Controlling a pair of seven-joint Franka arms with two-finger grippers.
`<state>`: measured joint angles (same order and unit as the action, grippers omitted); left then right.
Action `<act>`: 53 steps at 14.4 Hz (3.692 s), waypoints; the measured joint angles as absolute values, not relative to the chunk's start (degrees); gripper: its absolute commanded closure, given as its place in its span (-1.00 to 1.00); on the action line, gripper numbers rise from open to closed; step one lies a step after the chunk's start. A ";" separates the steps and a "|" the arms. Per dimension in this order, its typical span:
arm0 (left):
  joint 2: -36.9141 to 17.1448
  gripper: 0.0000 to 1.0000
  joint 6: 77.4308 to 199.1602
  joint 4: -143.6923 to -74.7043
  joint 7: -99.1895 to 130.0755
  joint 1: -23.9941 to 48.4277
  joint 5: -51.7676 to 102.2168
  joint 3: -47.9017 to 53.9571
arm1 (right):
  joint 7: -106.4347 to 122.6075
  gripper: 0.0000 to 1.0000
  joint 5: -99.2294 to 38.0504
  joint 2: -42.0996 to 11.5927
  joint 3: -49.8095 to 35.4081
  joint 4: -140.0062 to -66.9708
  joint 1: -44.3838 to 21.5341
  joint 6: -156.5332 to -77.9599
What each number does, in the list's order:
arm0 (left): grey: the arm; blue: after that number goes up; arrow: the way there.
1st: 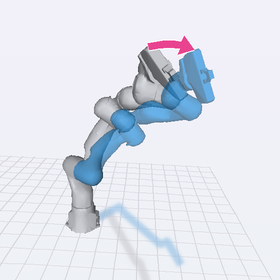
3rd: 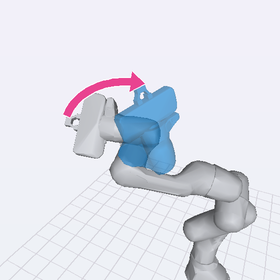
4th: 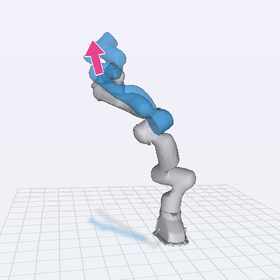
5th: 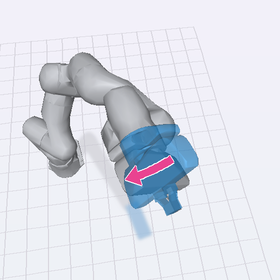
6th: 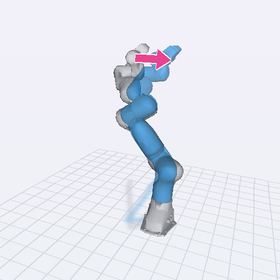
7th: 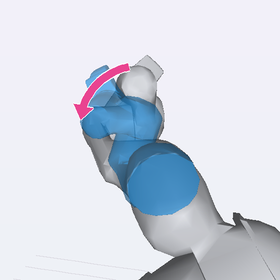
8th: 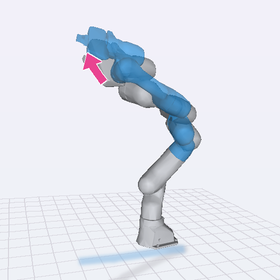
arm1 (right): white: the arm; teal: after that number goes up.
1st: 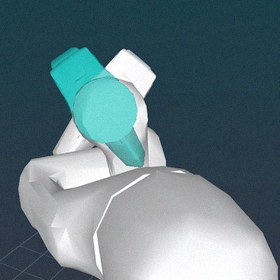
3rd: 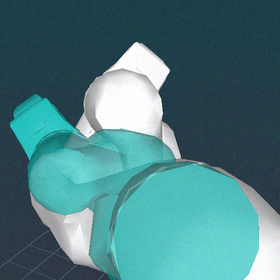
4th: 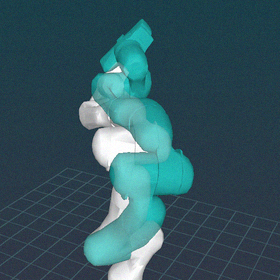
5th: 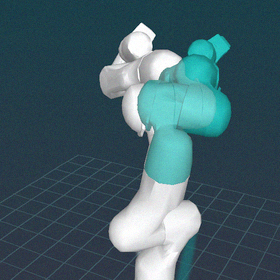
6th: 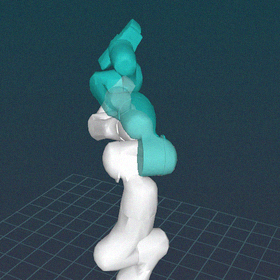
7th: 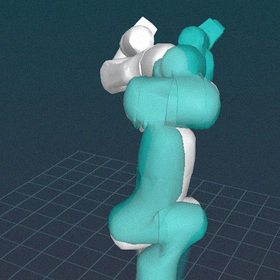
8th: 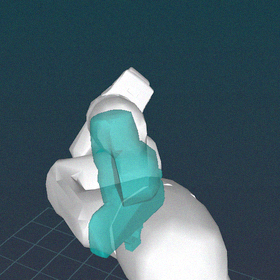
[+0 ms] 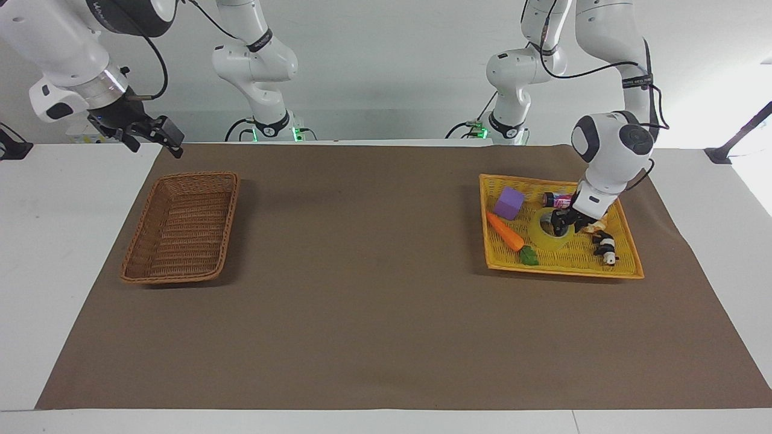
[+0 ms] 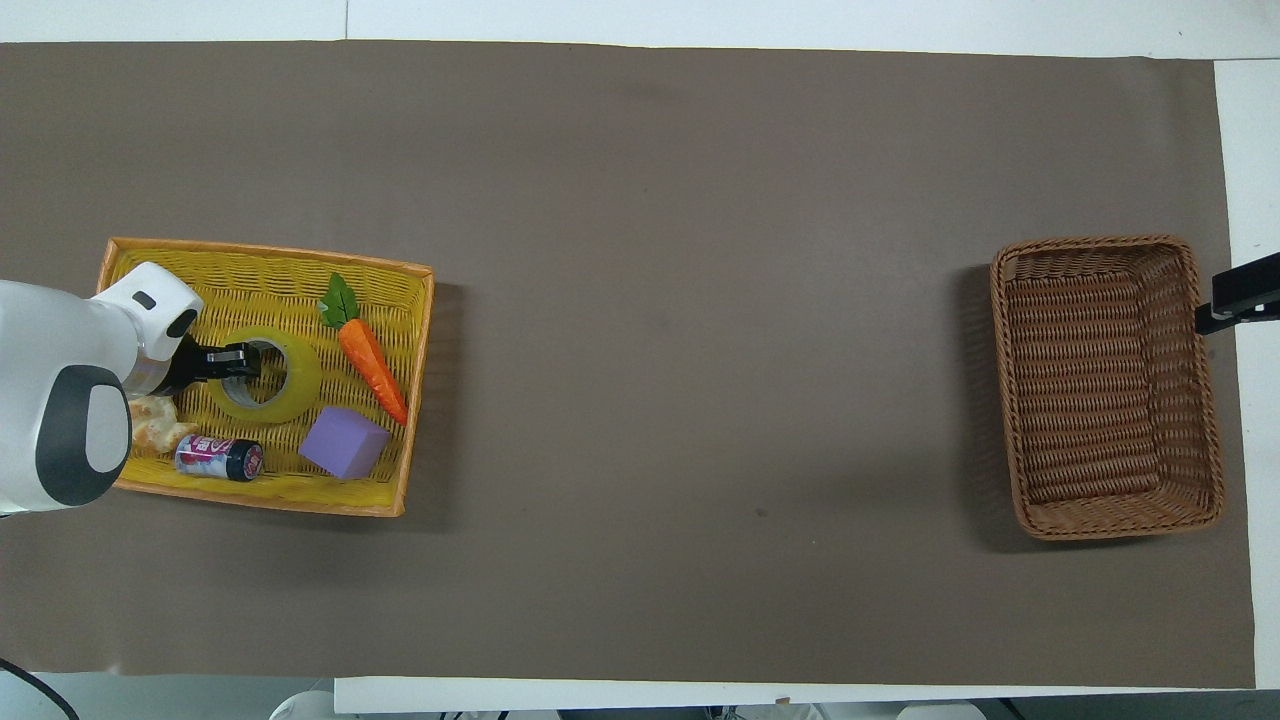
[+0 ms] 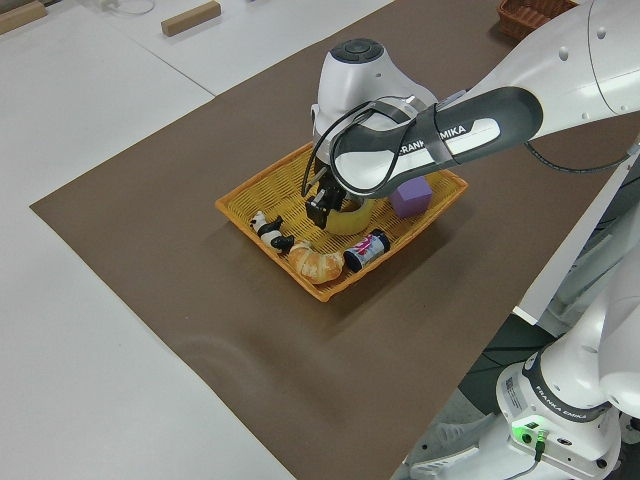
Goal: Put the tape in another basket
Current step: 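Reach the left gripper down to the yellow tape roll in the yellow basket, then grasp the tape roll with the left gripper and lift it up, then hold the tape up with the left gripper while the right gripper approaches it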
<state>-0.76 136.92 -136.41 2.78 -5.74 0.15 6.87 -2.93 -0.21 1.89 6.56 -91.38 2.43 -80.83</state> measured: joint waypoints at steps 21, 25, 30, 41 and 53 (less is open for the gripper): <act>-6.18 1.00 115.12 -108.53 11.94 9.74 26.52 8.26 | -2.94 -1.00 -0.21 1.89 6.67 -91.38 2.70 -80.90; -6.23 1.00 116.20 -104.00 18.23 20.90 29.00 8.52 | -2.24 -1.00 -0.25 1.89 7.08 -91.38 5.10 -80.88; -6.74 1.00 116.68 -103.95 18.96 21.89 29.01 7.50 | 2.15 -1.00 -16.79 1.90 6.77 -91.79 5.71 -78.94; -6.74 1.00 113.75 -103.88 18.94 21.30 29.01 6.90 | 6.12 -1.00 -59.58 3.89 5.52 -111.91 -11.15 -108.46; -6.11 1.00 112.39 -103.75 18.94 21.24 29.01 6.31 | 9.56 -1.00 -75.98 -5.88 5.60 -111.23 -26.99 -125.56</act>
<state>-6.11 112.39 -103.75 18.94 21.24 29.01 6.31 9.56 -75.98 -5.88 5.60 -111.23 -26.99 -125.56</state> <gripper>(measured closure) 0.784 0.000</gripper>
